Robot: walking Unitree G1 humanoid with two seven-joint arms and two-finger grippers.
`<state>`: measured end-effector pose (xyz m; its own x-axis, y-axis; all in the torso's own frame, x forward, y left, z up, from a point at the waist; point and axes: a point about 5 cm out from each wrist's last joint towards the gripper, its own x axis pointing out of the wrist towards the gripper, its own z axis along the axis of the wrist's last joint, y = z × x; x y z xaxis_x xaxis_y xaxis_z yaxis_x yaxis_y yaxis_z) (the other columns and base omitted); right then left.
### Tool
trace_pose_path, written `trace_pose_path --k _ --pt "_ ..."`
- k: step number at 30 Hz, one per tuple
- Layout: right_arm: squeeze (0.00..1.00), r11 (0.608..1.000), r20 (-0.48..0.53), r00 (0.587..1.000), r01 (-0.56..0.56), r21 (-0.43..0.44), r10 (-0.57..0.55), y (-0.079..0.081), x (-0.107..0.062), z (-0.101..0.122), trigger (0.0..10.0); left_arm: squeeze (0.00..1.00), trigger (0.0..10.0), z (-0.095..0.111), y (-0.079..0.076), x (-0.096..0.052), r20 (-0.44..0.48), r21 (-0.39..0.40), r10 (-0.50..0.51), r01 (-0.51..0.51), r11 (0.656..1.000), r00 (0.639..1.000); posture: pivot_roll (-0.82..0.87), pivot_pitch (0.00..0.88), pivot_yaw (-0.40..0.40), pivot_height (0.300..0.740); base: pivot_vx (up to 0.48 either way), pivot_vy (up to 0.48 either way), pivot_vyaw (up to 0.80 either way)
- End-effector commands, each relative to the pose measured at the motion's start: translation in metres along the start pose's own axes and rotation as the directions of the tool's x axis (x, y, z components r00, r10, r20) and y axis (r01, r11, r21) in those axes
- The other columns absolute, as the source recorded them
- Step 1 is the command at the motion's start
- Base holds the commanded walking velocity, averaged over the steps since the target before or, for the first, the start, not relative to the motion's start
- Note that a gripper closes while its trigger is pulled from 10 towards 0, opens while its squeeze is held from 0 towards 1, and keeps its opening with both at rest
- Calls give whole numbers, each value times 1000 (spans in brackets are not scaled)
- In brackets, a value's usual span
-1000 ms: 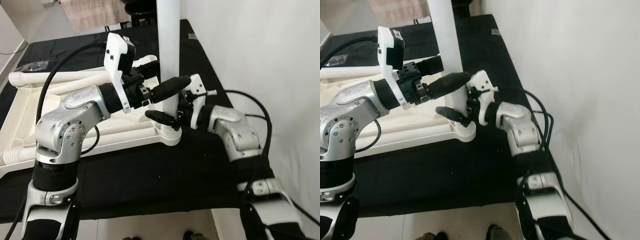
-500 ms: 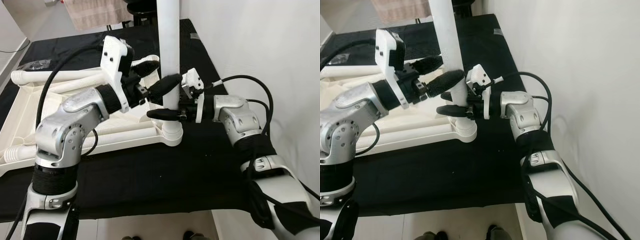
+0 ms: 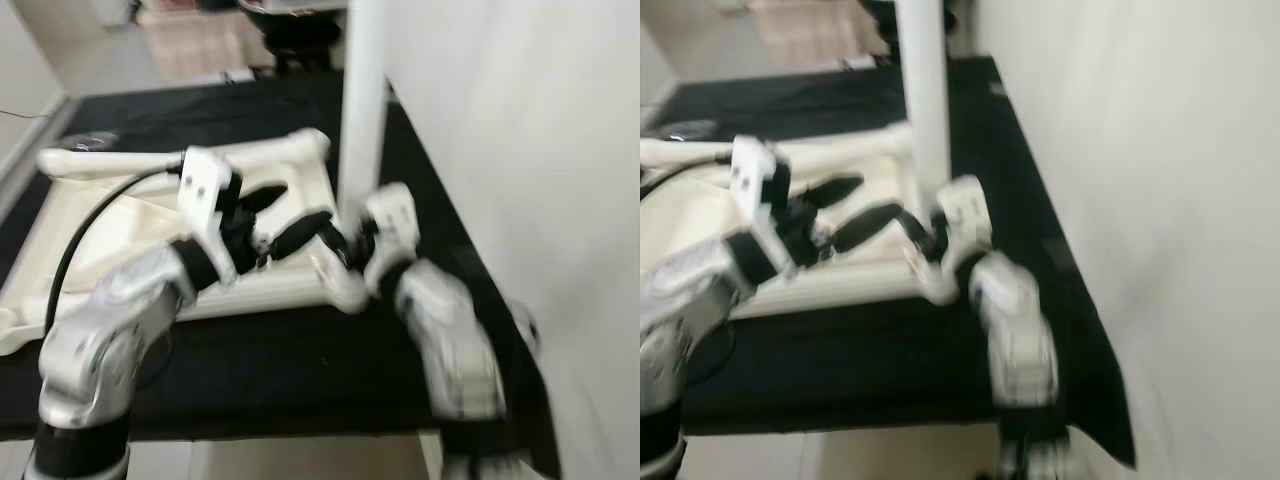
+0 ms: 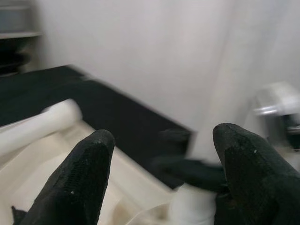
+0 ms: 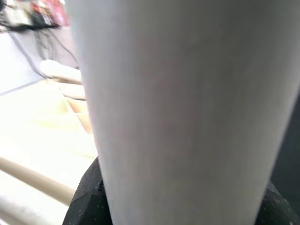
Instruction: Building children table
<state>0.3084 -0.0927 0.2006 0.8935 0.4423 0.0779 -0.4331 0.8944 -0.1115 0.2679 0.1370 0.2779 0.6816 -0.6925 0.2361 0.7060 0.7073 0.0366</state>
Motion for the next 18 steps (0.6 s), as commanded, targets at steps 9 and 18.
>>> trace_pose_path --k 9,18 --pt "0 997 -224 974 -9 79 26 5 10 -40 10000 0 10000 -16 7 -6 -35 -15 67 -67 998 997 21 226 40 740 0 0 0" --pt "420 920 7 924 -380 97 381 -24 23 12 10000 0 10000 -63 -6 -28 -174 -87 54 -70 994 983 32 206 47 740 0 0 0"
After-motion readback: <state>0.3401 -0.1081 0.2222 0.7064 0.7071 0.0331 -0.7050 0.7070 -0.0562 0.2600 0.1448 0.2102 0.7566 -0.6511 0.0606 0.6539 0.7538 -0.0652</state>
